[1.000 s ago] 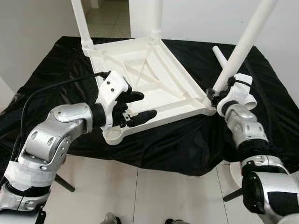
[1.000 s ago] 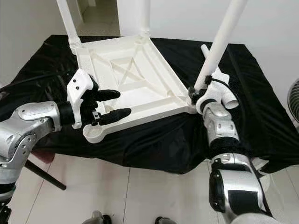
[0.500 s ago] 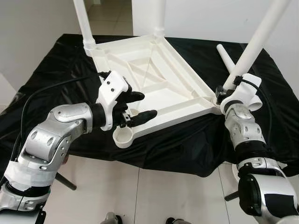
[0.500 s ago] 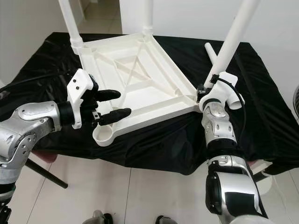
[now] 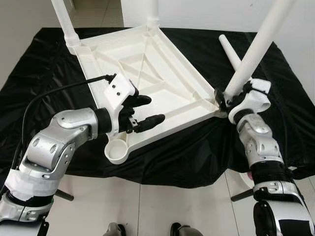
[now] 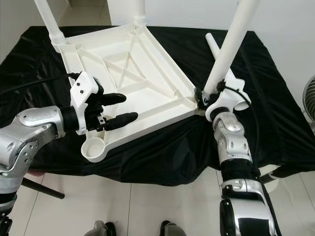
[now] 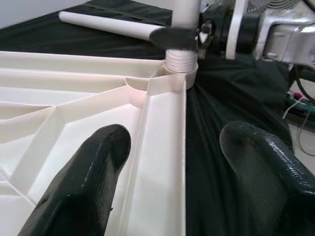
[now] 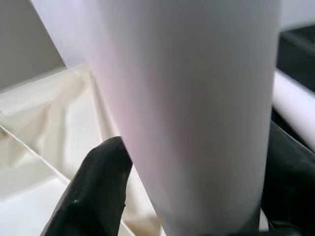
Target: Building children table
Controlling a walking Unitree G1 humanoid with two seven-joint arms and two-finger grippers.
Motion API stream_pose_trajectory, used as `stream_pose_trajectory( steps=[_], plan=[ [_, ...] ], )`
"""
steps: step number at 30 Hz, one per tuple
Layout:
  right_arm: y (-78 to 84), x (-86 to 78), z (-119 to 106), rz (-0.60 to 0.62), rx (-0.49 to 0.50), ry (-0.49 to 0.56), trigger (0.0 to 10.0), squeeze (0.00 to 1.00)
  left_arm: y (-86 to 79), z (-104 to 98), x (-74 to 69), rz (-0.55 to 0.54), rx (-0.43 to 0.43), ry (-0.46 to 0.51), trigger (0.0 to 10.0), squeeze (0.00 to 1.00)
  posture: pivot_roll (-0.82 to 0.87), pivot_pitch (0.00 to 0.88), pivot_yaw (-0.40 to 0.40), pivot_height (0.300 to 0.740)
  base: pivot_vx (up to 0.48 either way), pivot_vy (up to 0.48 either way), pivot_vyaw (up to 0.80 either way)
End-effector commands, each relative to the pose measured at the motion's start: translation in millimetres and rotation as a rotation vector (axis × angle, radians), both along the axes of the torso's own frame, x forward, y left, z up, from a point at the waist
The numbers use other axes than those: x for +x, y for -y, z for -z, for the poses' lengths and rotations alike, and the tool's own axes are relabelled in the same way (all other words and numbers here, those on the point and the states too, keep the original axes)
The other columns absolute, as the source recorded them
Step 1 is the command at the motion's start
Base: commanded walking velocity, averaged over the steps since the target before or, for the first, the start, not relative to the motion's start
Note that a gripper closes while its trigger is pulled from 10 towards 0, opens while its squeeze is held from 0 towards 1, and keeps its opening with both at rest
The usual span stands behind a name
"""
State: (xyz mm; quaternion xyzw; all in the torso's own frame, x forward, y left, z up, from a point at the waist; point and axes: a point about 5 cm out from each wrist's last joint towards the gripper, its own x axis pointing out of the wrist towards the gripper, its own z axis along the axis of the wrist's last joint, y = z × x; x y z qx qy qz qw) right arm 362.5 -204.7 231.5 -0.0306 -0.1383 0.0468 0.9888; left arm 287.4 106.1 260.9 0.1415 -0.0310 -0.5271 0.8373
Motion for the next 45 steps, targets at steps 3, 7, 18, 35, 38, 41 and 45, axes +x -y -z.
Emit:
stream_pose_trajectory(
  steps=[3, 7, 18, 35, 38, 41, 45],
  plan=[
    [-1.1, -22.2, -7.8, 0.028, -0.010, 0.102, 10.0, 0.00, 9.2, -2.6, 19.2, -0.123, 0.023, 0.058, 10.0, 0.00, 0.00, 0.157, 0.033, 0.740, 0.000, 0.000, 0.00],
    [-3.8, -35.2, -0.9, 0.019, -0.034, 0.101, 10.0, 0.00, 13.6, 0.3, 26.4, -0.174, 0.039, 0.059, 10.0, 0.00, -0.02, 0.150, 0.023, 0.740, 0.000, 0.000, 0.00],
    [-7.7, -76.8, 49.7, -0.022, -0.069, -0.028, 10.0, 0.00, 27.2, 23.5, 27.6, -0.195, 0.107, 0.000, 10.0, 0.00, -0.03, 0.148, 0.021, 0.740, 0.000, 0.000, 0.00],
    [-67.4, -95.4, 56.1, -0.281, -0.156, -0.012, 10.0, 0.00, 45.1, 78.8, 36.1, -0.259, 0.250, -0.165, 10.0, 0.00, -0.03, 0.122, -0.004, 0.740, 0.000, 0.000, 0.00],
    [-67.3, -94.8, 53.7, -0.282, -0.160, -0.003, 10.0, 0.00, 43.7, 80.1, 40.4, -0.290, 0.275, -0.160, 10.0, 0.00, -0.03, 0.122, -0.004, 0.740, 0.000, 0.000, 0.00],
    [-67.1, -95.4, 48.8, -0.277, -0.155, 0.009, 10.0, 0.00, 45.4, 82.2, 37.5, -0.258, 0.296, -0.162, 10.0, 0.00, -0.04, 0.134, 0.004, 0.740, 0.000, 0.000, 0.00],
    [-65.2, -95.4, 41.6, -0.264, -0.152, 0.029, 10.0, 0.00, 48.7, 82.9, 35.9, -0.237, 0.300, -0.165, 10.0, 0.00, -0.04, 0.139, 0.009, 0.740, 0.000, 0.000, 0.00]
  ],
)
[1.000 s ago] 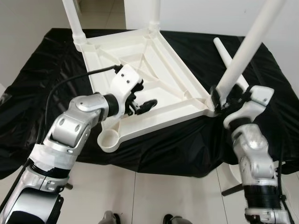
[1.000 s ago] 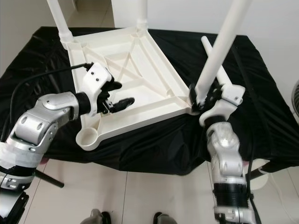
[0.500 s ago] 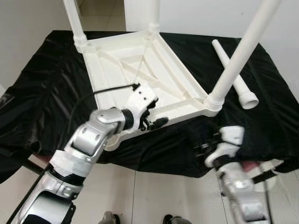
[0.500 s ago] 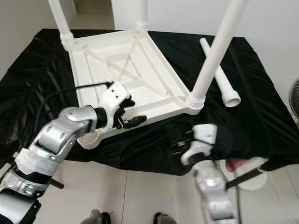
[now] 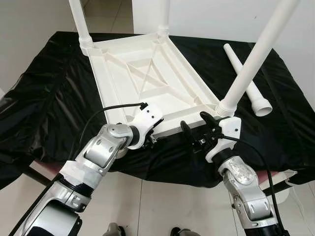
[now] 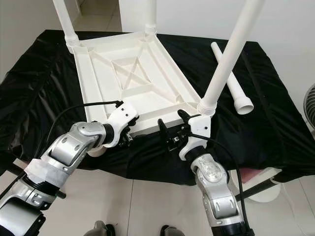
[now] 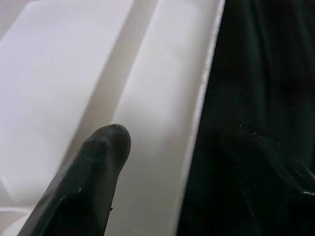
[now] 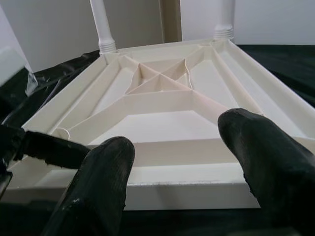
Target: Building children table
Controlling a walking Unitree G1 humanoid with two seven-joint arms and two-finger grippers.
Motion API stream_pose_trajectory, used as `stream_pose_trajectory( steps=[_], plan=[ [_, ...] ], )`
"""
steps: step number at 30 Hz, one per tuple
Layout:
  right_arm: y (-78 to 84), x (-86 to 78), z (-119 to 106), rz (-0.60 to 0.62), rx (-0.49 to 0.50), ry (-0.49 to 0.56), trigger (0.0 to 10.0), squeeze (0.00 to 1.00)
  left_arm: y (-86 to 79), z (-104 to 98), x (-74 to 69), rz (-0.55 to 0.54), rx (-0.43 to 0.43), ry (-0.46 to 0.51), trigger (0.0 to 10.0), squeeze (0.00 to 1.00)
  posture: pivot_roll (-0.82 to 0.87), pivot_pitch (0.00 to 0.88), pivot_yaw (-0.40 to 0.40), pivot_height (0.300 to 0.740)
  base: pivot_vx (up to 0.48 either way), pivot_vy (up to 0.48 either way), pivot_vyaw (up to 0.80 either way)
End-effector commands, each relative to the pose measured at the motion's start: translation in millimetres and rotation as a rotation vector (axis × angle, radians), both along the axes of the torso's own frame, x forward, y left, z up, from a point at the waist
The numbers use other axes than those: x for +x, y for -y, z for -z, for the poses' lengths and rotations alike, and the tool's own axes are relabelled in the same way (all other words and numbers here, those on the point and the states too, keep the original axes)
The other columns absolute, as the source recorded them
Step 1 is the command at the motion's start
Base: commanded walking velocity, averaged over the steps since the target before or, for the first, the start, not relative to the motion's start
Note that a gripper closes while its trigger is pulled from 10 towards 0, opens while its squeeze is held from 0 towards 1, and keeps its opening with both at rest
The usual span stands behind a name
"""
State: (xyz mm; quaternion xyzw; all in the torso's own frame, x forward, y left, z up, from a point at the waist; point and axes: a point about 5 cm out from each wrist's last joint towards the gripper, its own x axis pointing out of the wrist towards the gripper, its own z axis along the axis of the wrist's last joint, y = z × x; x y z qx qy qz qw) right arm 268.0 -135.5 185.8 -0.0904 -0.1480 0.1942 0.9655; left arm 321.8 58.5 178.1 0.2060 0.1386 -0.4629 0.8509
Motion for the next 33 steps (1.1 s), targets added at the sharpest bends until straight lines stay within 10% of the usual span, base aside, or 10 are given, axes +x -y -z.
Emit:
stream_pose_trajectory(
  steps=[1, 3, 4, 6, 19, 20, 25, 33],
  plan=[
    [3.9, -0.9, -4.0, 0.014, 0.010, 0.007, 10.0, 0.00, 1.2, 0.1, 1.6, -0.055, 0.028, 0.041, 10.0, 0.00, -0.04, 0.139, 0.009, 0.740, 0.000, 0.000, 0.00],
    [4.7, -0.5, -6.4, 0.018, 0.010, 0.013, 10.0, 0.00, 1.9, 0.6, 1.5, -0.053, 0.029, 0.039, 8.6, 0.00, -0.04, 0.139, 0.009, 0.740, 0.000, 0.000, 0.00],
    [5.6, 0.0, -8.7, 0.021, 0.012, 0.018, 10.0, 0.00, 2.6, 1.1, 0.9, -0.042, 0.036, 0.038, 1.9, 0.00, -0.05, 0.141, 0.012, 0.740, 0.000, 0.000, 0.00],
    [7.8, 1.7, -12.3, 0.027, 0.011, 0.027, 10.0, 0.00, 2.7, 2.3, -0.7, -0.021, 0.049, 0.036, 0.0, 0.00, -0.05, 0.143, 0.015, 0.740, 0.000, 0.000, 0.00],
    [15.5, 15.4, -33.5, 0.034, -0.016, 0.084, 10.0, 0.00, -1.6, 3.1, -3.3, 0.077, 0.137, 0.028, 0.0, 0.00, -0.03, 0.147, 0.022, 0.740, 0.000, 0.000, 0.00],
    [16.0, 17.1, -40.1, 0.025, -0.020, 0.097, 10.0, 0.00, 0.8, -8.6, 1.3, 0.079, 0.101, 0.026, 10.0, 0.00, -0.03, 0.147, 0.020, 0.740, 0.000, 0.000, 0.00],
    [16.4, 18.7, -44.2, 0.021, -0.022, 0.104, 10.0, 0.00, 0.9, -42.5, 12.7, 0.080, -0.006, 0.032, 10.0, 0.00, -0.03, 0.148, 0.023, 0.740, 0.000, 0.000, 0.00],
    [16.6, 19.1, -44.1, 0.023, -0.023, 0.103, 10.0, 0.00, -15.0, -50.0, 13.7, 0.151, 0.070, 0.062, 10.0, 0.00, -0.03, 0.148, 0.023, 0.740, 0.000, 0.000, 0.00]
  ],
)
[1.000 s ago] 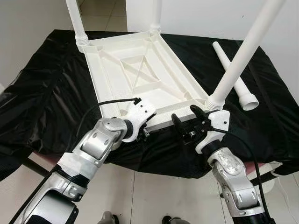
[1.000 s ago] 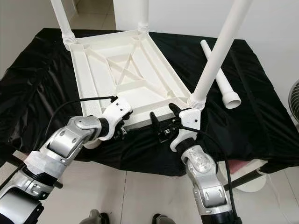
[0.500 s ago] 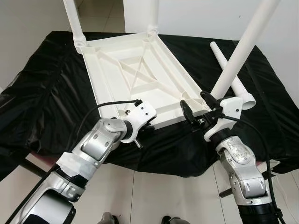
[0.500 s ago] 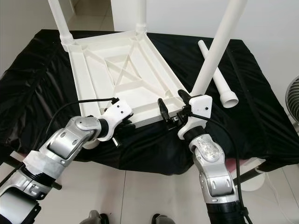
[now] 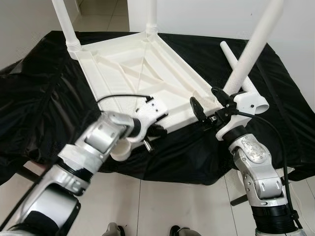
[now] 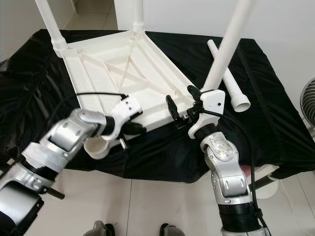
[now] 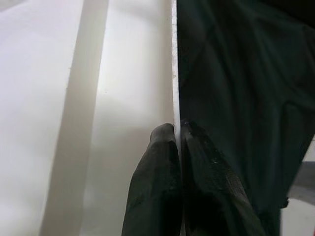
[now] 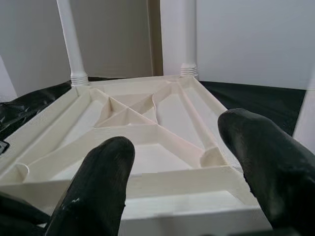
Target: Building children table
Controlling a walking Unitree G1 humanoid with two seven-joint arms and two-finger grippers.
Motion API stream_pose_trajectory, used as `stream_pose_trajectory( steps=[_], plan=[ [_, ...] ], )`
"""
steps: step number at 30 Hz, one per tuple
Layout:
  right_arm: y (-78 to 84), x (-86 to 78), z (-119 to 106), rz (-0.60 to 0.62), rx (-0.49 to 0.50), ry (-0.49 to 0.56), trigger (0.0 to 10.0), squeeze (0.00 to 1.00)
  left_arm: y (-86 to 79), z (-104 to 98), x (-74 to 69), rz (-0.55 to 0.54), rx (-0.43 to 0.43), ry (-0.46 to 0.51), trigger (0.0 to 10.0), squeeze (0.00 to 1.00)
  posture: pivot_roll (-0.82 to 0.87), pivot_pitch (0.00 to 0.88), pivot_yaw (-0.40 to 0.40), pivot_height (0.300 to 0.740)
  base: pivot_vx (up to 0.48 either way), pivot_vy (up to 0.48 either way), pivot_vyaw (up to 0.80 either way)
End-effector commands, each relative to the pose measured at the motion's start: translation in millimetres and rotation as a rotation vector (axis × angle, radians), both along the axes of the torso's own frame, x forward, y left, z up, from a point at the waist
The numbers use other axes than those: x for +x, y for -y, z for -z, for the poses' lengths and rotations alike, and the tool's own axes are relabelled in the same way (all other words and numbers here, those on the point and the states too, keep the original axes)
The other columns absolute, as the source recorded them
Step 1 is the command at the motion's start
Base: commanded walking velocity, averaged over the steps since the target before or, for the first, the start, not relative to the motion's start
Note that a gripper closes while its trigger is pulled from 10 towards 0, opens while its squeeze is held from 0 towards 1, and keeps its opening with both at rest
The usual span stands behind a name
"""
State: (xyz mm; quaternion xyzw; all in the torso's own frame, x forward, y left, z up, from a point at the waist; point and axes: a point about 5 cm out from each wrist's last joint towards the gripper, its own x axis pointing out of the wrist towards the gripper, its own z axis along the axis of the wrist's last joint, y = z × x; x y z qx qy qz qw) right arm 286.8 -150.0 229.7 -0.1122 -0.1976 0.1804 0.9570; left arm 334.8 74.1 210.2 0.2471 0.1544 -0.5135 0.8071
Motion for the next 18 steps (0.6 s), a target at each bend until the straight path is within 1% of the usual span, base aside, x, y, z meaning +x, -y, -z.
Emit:
stream_pose_trajectory(
  steps=[1, 2, 3, 5, 6, 7, 9, 10, 11, 12, 13, 14, 15, 16, 17, 18],
  plan=[
    [2.1, 0.5, -0.2, 0.004, -0.003, -0.008, 10.0, 0.00, -8.3, -16.7, -0.3, 0.048, 0.009, 0.077, 10.0, 0.00, -0.02, 0.151, 0.026, 0.740, 0.000, 0.000, 0.00],
    [2.3, 0.6, -0.2, 0.004, -0.003, -0.008, 10.0, 0.00, -19.1, -14.8, -1.9, 0.078, 0.054, 0.081, 10.0, 0.00, -0.02, 0.151, 0.026, 0.740, 0.000, 0.000, 0.00],
    [2.3, 0.6, -0.2, 0.004, -0.003, -0.008, 10.0, 0.00, -19.1, -14.8, -1.9, 0.078, 0.054, 0.081, 10.0, 0.00, -0.02, 0.151, 0.026, 0.740, 0.000, 0.000, 0.00],
    [2.6, 0.7, -0.1, 0.005, -0.004, -0.010, 10.0, 0.00, -33.9, -12.6, -3.8, 0.111, 0.115, 0.093, 10.0, 0.00, -0.02, 0.151, 0.025, 0.740, 0.000, 0.000, 0.00],
    [2.4, 0.7, 0.0, 0.004, -0.003, -0.011, 10.0, 0.00, -43.7, -10.2, -4.9, 0.134, 0.167, 0.127, 10.0, 0.00, -0.02, 0.151, 0.024, 0.740, 0.000, 0.000, 0.00],
    [2.4, 0.7, 0.0, 0.004, -0.003, -0.011, 10.0, 0.00, -43.7, -10.2, -4.9, 0.134, 0.167, 0.127, 10.0, 0.00, -0.02, 0.151, 0.024, 0.740, 0.000, 0.000, 0.00],
    [1.9, 0.8, 0.0, 0.000, -0.006, -0.011, 10.0, 0.00, -59.6, -3.9, -6.4, 0.152, 0.248, 0.144, 10.0, 0.00, -0.02, 0.151, 0.024, 0.740, 0.000, 0.000, 0.00],
    [1.9, 0.8, 0.0, 0.000, -0.006, -0.011, 10.0, 0.00, -59.6, -3.9, -6.4, 0.152, 0.248, 0.144, 10.0, 0.00, -0.02, 0.151, 0.024, 0.740, 0.000, 0.000, 0.00],
    [1.8, 0.9, -0.2, -0.001, -0.006, -0.011, 10.0, 0.00, -64.9, -2.3, -8.4, 0.167, 0.264, 0.147, 10.0, 0.00, -0.02, 0.151, 0.021, 0.740, 0.000, 0.000, 0.00],
    [1.8, 0.9, -0.2, -0.001, -0.006, -0.011, 10.0, 0.00, -64.9, -2.3, -8.4, 0.167, 0.264, 0.147, 10.0, 0.00, -0.02, 0.151, 0.021, 0.740, 0.000, 0.000, 0.00],
    [1.2, 1.2, -1.4, -0.007, -0.007, -0.008, 10.0, 0.00, -72.5, -1.6, -12.9, 0.189, 0.275, 0.146, 10.0, 0.00, -0.02, 0.151, 0.016, 0.740, 0.000, 0.000, 0.00],
    [1.2, 1.2, -1.4, -0.007, -0.007, -0.008, 10.0, 0.00, -72.5, -1.6, -12.9, 0.189, 0.275, 0.146, 10.0, 0.00, -0.02, 0.151, 0.016, 0.740, 0.000, 0.000, 0.00],
    [-0.5, 1.4, -2.8, -0.023, -0.010, -0.008, 10.0, 0.00, -80.2, -1.6, -18.0, 0.212, 0.290, 0.149, 10.0, 0.00, -0.02, 0.151, 0.016, 0.740, 0.000, 0.000, 0.00],
    [-0.5, 1.4, -2.8, -0.023, -0.010, -0.008, 10.0, 0.00, -80.2, -1.6, -18.0, 0.212, 0.290, 0.149, 10.0, 0.00, -0.02, 0.151, 0.016, 0.740, 0.000, 0.000, 0.00],
    [-3.6, 0.6, -3.5, -0.059, -0.027, -0.015, 10.0, 0.00, -87.7, -1.1, -22.2, 0.232, 0.317, 0.158, 10.0, 0.00, -0.02, 0.152, 0.011, 0.740, 0.000, 0.000, 0.00],
    [-3.6, 0.6, -3.5, -0.059, -0.027, -0.015, 10.0, 0.00, -87.7, -1.1, -22.2, 0.232, 0.317, 0.158, 10.0, 0.00, -0.02, 0.152, 0.011, 0.740, 0.000, 0.000, 0.00]
  ],
)
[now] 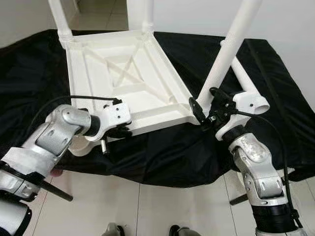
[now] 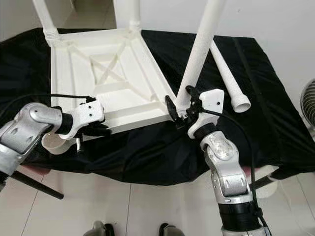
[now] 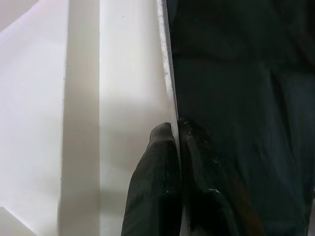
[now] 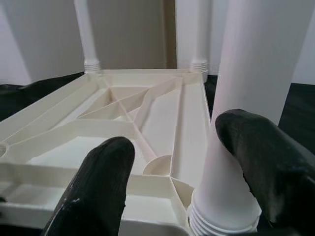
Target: Building children table
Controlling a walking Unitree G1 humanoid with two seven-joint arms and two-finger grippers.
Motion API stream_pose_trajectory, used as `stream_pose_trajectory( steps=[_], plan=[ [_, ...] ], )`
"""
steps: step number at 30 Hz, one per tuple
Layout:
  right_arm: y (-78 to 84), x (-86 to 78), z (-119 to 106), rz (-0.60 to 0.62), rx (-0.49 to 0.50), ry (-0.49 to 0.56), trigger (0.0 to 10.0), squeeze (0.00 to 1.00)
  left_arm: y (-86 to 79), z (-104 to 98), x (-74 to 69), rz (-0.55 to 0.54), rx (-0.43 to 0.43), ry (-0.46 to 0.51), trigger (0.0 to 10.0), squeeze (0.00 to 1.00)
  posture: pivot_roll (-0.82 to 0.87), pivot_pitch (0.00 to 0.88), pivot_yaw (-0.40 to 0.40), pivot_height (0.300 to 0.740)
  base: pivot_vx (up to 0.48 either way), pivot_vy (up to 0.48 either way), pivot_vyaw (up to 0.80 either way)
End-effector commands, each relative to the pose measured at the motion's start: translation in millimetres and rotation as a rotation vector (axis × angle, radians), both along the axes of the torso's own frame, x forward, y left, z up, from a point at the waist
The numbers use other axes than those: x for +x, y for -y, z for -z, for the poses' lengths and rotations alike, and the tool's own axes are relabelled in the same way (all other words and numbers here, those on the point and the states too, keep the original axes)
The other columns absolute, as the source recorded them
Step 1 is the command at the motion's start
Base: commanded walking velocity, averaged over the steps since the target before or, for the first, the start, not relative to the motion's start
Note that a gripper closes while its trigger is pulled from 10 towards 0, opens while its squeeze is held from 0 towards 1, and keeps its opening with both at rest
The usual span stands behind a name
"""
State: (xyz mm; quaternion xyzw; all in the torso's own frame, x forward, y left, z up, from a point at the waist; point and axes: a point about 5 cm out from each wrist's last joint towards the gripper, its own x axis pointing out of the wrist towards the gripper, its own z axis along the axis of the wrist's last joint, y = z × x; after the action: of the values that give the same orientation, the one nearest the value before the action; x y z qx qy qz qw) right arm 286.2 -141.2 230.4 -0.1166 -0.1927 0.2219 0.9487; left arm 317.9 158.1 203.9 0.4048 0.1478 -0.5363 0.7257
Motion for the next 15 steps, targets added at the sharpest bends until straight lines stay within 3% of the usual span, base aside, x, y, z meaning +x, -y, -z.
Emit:
stream_pose_trajectory(
  steps=[1, 2, 3, 5, 11, 15],
  plan=[
    [-1.4, -2.9, -1.7, -0.062, -0.039, -0.024, 10.0, 0.00, -10.8, -6.7, -8.9, 0.068, 0.059, 0.013, 10.0, 0.00, -0.02, 0.151, 0.007, 0.740, 0.000, 0.000, 0.00],
    [-11.1, -12.6, 2.3, -0.195, -0.117, -0.064, 10.0, 0.00, -19.1, -5.2, -10.5, 0.065, 0.087, 0.018, 10.0, 0.00, -0.02, 0.152, 0.004, 0.740, 0.000, 0.000, 0.00],
    [-11.1, -12.6, 2.3, -0.195, -0.117, -0.064, 10.0, 0.00, -19.1, -5.2, -10.5, 0.065, 0.087, 0.018, 10.0, 0.00, -0.02, 0.152, 0.004, 0.740, 0.000, 0.000, 0.00],
    [-22.2, -31.2, 11.8, -0.394, -0.238, -0.141, 10.0, 0.00, -29.6, -3.3, -11.6, 0.053, 0.112, 0.022, 10.0, 0.00, -0.02, 0.150, 0.000, 0.740, 0.000, 0.000, 0.00],
    [-25.2, -42.1, 17.8, -0.485, -0.303, -0.182, 10.0, 0.00, -34.3, -2.8, -11.3, 0.040, 0.112, 0.024, 10.0, 0.00, -0.02, 0.150, -0.002, 0.740, 0.000, 0.000, 0.00],
    [-17.9, -53.9, 31.6, -0.546, -0.415, -0.243, 10.0, 0.00, -38.1, 9.9, -12.4, 0.011, 0.085, 0.034, 10.0, 0.00, -0.03, 0.152, -0.012, 0.740, 0.000, 0.000, 0.00]
  ],
)
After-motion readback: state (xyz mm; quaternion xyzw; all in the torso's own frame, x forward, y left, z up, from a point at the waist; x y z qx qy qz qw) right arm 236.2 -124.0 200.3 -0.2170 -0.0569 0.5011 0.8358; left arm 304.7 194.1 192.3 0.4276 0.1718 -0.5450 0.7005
